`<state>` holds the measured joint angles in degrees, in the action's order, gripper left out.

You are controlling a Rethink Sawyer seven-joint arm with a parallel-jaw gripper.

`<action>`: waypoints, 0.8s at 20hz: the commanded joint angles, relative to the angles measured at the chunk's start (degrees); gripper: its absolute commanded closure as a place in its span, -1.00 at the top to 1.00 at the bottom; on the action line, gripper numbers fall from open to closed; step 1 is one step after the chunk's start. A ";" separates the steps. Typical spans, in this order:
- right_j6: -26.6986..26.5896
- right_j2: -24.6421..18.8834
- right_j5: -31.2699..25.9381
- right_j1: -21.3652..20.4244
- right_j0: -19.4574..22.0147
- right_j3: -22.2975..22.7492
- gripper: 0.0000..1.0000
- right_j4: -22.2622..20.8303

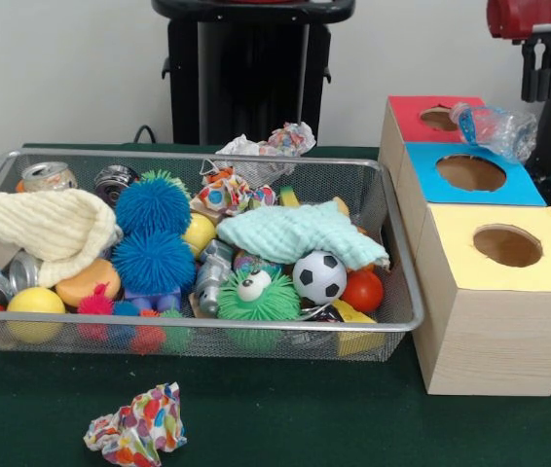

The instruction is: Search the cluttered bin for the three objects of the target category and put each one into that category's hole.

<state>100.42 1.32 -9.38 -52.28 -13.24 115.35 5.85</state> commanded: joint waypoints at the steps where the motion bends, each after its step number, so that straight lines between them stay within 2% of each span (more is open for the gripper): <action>1: 4.50 -5.27 -7.49 -0.58 2.48 1.59 -1.00 -1.24; 5: 3.87 -5.76 -8.31 -0.72 3.14 1.34 -1.00 -1.50; 7: 4.48 -4.66 -8.80 -0.58 2.26 1.02 -1.00 -1.55; 11: 5.00 -3.59 -8.32 -0.12 1.32 0.75 -1.00 -1.93; 16: 5.44 -4.24 -6.83 -0.33 1.49 1.70 -1.00 -1.78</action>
<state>100.42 0.59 -10.70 -52.84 -12.82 115.43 5.85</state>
